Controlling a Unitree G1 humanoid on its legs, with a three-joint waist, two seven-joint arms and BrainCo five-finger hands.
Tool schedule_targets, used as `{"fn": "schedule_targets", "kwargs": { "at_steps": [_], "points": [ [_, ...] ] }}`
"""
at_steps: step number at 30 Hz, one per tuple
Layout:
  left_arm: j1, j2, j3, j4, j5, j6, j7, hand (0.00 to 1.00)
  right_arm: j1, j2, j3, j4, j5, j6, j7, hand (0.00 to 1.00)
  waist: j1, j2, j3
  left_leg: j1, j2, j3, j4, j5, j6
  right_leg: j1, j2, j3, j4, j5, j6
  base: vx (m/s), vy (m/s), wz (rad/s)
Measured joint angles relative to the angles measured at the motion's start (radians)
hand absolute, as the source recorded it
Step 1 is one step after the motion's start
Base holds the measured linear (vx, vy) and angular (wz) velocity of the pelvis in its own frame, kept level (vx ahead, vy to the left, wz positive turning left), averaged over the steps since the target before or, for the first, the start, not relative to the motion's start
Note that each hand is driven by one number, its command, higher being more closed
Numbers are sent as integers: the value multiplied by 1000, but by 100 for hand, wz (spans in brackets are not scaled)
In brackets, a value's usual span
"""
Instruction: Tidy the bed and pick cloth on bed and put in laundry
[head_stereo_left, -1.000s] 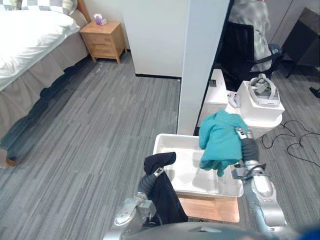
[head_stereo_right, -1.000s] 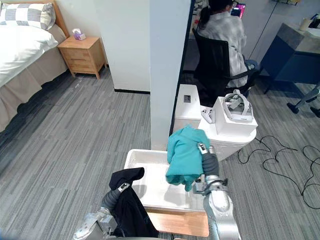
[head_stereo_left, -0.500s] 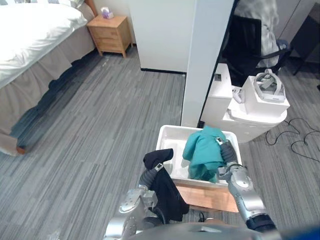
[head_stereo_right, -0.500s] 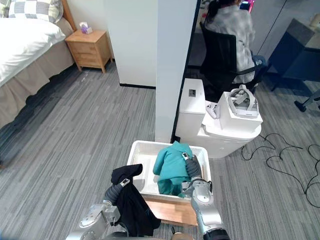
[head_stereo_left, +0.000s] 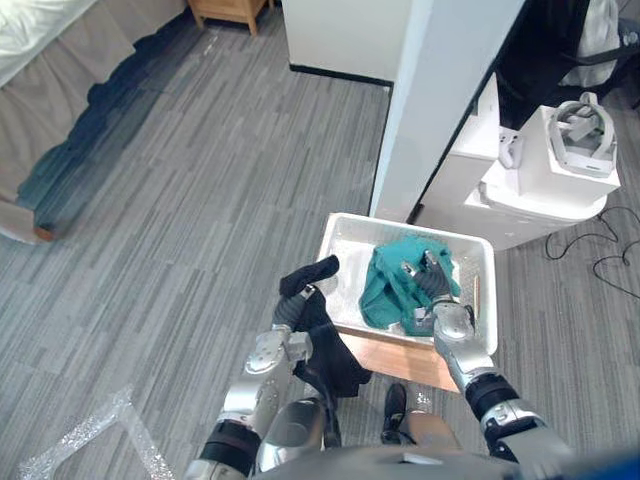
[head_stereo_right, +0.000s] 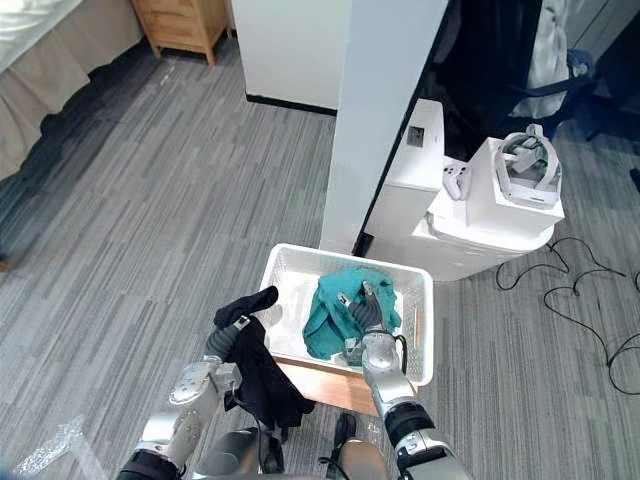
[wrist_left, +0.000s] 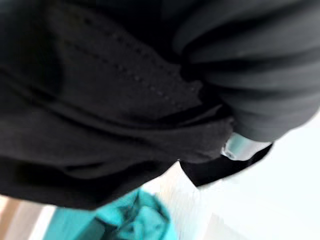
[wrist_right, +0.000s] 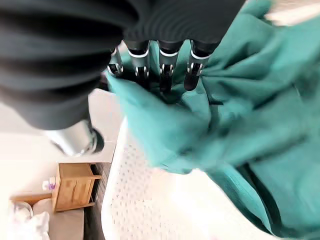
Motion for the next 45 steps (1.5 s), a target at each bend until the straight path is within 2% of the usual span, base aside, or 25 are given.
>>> {"fn": "schedule_targets", "kwargs": {
  "at_steps": [4, 8, 12, 16, 18, 21, 22, 24, 25, 26, 27, 28, 29, 30, 32, 33, 36, 38, 40, 43, 45],
  "points": [
    [13, -3, 63, 0, 1, -20, 97, 100, 90, -8, 0, -125, -60, 3, -41, 0, -3, -5, 1, 53, 5, -9, 0, -5, -7, 56, 5, -1, 1, 0, 0, 133, -35, 4],
    [25, -4, 130, -35, 16, -35, 173, 100, 177, -8, 0, -210, -103, 45, -41, 0, -7, -10, -3, 92, 18, -9, -1, -12, -18, 89, 14, -2, 3, 0, 1, 38, -40, -4],
    [33, -4, 178, -184, 71, -38, 234, 100, 254, -9, -19, -237, -103, 90, -29, 0, -20, -9, -11, 98, 22, -13, -2, -20, -29, 98, 18, -2, -9, -5, -7, -32, -14, -2],
    [6, 14, 220, -325, 135, -37, 267, 100, 339, -29, -31, -238, -104, 124, 2, 0, -40, -3, -66, 81, 21, -13, -2, -30, -36, 98, 22, 2, -41, -3, -12, -73, 4, -3],
    [-49, 48, 217, -359, 143, -28, 270, 100, 375, -45, -30, -237, -104, 133, 12, 0, -43, 6, -89, 82, 26, 0, -2, -28, -36, 98, 27, 10, -56, 8, -22, -69, 6, -16],
    [-211, 151, 210, -378, 160, 24, 268, 100, 416, -43, -25, -240, -104, 133, 31, 0, -49, 17, -116, 94, 41, 37, -2, -25, -33, 103, 41, 37, -68, 29, -29, -44, -7, -32],
    [-293, 187, 200, -378, 159, 49, 263, 100, 436, -43, -19, -241, -104, 132, 36, 0, -61, 20, -129, 100, 44, 52, -2, -28, -28, 106, 43, 43, -68, 31, -29, -41, 3, -27],
    [-424, 224, 163, -376, 158, 69, 243, 100, 481, -42, -14, -267, -104, 131, 40, 0, -69, 25, -160, 100, 50, 79, -2, -31, -25, 97, 45, 61, -69, 34, -29, -32, 18, -32],
    [-503, 250, 126, -366, 159, 68, 225, 100, 498, -45, 2, -278, -104, 127, 39, 0, -78, 29, -175, 98, 52, 103, -2, -36, -28, 96, 45, 76, -77, 39, -30, -9, 38, -34],
    [-565, 269, 86, -334, 159, 47, 202, 100, 505, -43, 14, -278, -104, 121, 39, 0, -90, 32, -192, 97, 57, 146, -3, -49, -42, 97, 44, 86, -93, 45, -31, -4, 34, -28],
    [-591, 274, 64, -307, 159, 21, 188, 100, 508, -43, 22, -279, -104, 117, 38, 0, -101, 33, -201, 98, 59, 173, -3, -57, -52, 97, 41, 87, -102, 51, -32, 17, 48, -20],
    [-625, 268, 32, -262, 159, -31, 152, 100, 513, -44, 31, -279, -104, 110, 37, 0, -119, 38, -211, 100, 64, 219, -3, -60, -57, 98, 37, 93, -118, 56, -35, 38, 43, -28],
    [-632, 256, 12, -238, 158, -88, 116, 100, 518, -45, 38, -278, -103, 102, 35, 0, -121, 46, -216, 106, 69, 249, -3, -52, -56, 92, 38, 111, -122, 63, -32, 45, 50, -36],
    [-632, 247, 6, -228, 158, -115, 99, 100, 524, -44, 39, -278, -103, 97, 34, 0, -120, 48, -218, 107, 69, 254, -3, -51, -56, 89, 38, 118, -122, 68, -25, 47, 34, -33],
    [-628, 229, -33, -188, 158, -207, 18, 100, 557, -44, 39, -276, -103, 80, 31, 0, -120, 46, -220, 107, 69, 257, -3, -45, -50, 89, 39, 122, -120, 71, -22, 48, 30, -8],
    [-622, 229, -41, -181, 158, -226, -1, 100, 563, -44, 39, -274, -103, 78, 31, 0, -120, 44, -221, 108, 69, 258, -3, -44, -49, 88, 39, 123, -120, 71, -22, 53, 27, -4],
    [-528, 257, -33, -203, 153, -302, -85, 100, 577, -44, 35, -274, -103, 62, 31, 0, -115, 42, -226, 118, 70, 271, -2, -36, -37, 90, 41, 139, -118, 71, -22, 55, 14, -16],
    [-408, 287, 0, -299, 106, -337, -163, 100, 591, -34, 5, -275, -103, 44, 33, 0, -115, 45, -227, 123, 71, 268, -2, -32, -30, 92, 43, 139, -116, 71, -23, 56, -3, -7],
    [-232, 278, 42, -480, 54, -389, -273, 100, 619, -30, -43, -276, -103, 41, 38, 0, -101, 46, -228, 127, 73, 254, -2, -33, -31, 99, 47, 135, -110, 71, -23, 44, -3, 17],
    [-101, 227, 63, -642, 40, -416, -356, 100, 633, -29, -75, -276, -103, 40, 38, 0, -78, 57, -233, 134, 82, 247, -2, -51, -44, 97, 54, 133, -83, 71, -23, -4, 7, 13],
    [-70, 194, 64, -682, 38, -419, -397, 100, 631, -26, -80, -276, -104, 38, 40, 0, -67, 65, -239, 134, 81, 247, -2, -54, -44, 90, 53, 136, -82, 69, -23, -68, 16, -1]
  ]
}}
